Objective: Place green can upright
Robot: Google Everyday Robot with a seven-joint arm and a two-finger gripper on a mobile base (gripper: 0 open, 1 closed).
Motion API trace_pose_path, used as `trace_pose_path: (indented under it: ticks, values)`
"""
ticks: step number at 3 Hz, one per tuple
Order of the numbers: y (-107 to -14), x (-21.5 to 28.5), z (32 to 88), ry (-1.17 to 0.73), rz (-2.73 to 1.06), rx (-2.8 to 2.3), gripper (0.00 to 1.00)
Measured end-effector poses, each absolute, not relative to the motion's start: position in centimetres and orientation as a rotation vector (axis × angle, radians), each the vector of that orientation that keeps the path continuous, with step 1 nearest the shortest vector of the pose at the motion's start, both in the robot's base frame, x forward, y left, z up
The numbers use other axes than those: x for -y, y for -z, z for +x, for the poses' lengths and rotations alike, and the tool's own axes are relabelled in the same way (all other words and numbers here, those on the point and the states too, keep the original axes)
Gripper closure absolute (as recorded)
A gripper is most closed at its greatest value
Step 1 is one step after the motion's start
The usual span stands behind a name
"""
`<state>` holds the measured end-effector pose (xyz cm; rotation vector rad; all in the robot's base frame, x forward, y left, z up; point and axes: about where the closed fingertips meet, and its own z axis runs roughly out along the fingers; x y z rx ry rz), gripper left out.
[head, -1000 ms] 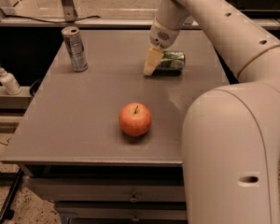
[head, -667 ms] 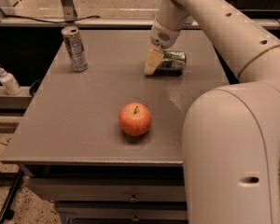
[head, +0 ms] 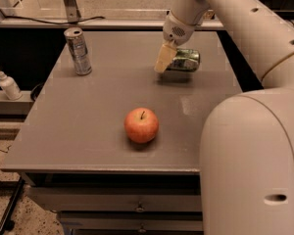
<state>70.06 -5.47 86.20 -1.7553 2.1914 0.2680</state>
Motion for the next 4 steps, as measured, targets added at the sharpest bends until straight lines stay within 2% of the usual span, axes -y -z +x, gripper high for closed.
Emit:
trace_pose_path:
  ticks: [2, 4]
  values:
    - [-94.8, 6.8, 68.3, -0.383, -1.576, -1.975, 1.00]
    - [-99.8, 11.7, 65.3, -0.638, -1.266, -1.745, 1.00]
